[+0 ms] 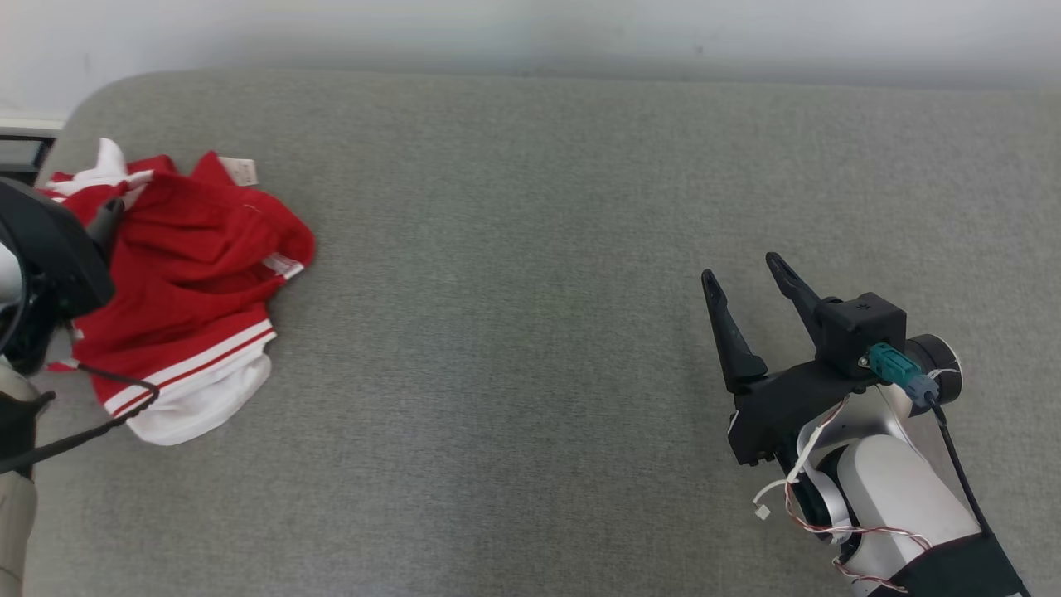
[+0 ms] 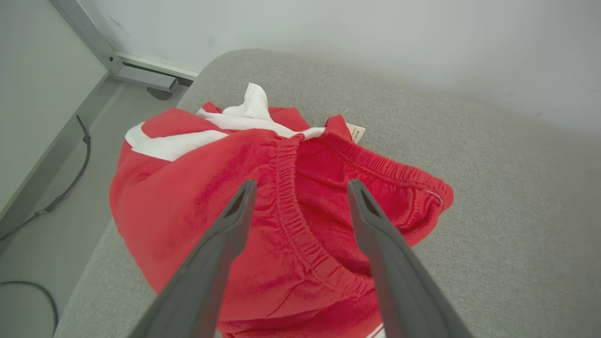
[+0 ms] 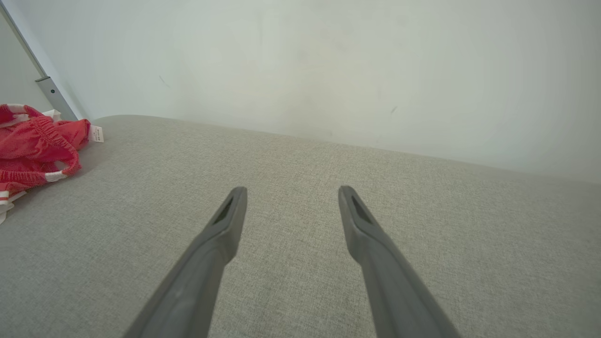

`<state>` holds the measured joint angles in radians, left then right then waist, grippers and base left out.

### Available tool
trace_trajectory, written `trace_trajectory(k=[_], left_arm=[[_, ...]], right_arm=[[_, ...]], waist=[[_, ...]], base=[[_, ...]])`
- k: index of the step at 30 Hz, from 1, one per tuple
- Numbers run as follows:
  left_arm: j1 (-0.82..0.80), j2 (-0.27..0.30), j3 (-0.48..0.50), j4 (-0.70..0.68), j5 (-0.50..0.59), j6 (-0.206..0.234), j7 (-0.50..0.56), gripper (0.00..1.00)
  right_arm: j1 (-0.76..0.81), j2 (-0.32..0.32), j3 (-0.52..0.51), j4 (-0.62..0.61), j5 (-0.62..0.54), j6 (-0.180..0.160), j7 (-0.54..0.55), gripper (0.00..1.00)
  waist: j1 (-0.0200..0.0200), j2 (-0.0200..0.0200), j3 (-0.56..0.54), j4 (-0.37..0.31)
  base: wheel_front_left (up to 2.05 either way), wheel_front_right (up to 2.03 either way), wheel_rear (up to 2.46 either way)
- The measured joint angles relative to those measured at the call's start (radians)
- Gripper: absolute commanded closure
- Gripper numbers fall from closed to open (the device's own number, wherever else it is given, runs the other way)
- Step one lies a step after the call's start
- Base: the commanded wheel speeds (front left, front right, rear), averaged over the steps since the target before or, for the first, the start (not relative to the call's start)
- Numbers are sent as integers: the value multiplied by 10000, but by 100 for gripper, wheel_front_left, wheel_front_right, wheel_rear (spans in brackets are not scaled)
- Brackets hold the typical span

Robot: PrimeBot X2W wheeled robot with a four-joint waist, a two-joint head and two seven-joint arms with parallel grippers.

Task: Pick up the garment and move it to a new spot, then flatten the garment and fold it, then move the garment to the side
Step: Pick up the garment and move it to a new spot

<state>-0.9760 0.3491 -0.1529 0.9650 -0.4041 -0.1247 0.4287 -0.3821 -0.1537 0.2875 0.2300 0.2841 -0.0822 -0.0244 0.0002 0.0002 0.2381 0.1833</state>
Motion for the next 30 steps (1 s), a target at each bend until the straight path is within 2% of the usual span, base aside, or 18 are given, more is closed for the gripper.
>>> trace_trajectory(k=[12,13,14,15,24,30], left_arm=[[-170,125,-614,1231,270,-2,855,0],[-170,127,-654,1294,282,-2,903,35],[-169,159,-681,1383,314,-8,903,77],[-167,215,-713,1484,339,-54,917,100],[-544,174,-1223,1473,366,-65,629,100],[-1098,-422,-1488,757,-2,-65,-96,100]], right_arm=[[-118,-40,-25,-12,-29,-13,82,0],[-145,-40,-23,-15,-29,-13,90,0],[-179,-29,6,-13,-31,-13,165,0],[-193,-10,25,-13,-33,-13,163,0],[-201,-23,-12,117,-33,-50,167,0],[-212,50,-104,366,-6,-50,130,0]], waist=[[-2,0,440,-441],[-2,0,450,-448],[-2,0,460,-460],[-2,0,466,-481],[-2,0,417,-514],[-2,-1,136,-481]], base=[[0,0,0],[0,0,0],[0,0,0],[0,0,0],[0,0,0],[0,0,0]])
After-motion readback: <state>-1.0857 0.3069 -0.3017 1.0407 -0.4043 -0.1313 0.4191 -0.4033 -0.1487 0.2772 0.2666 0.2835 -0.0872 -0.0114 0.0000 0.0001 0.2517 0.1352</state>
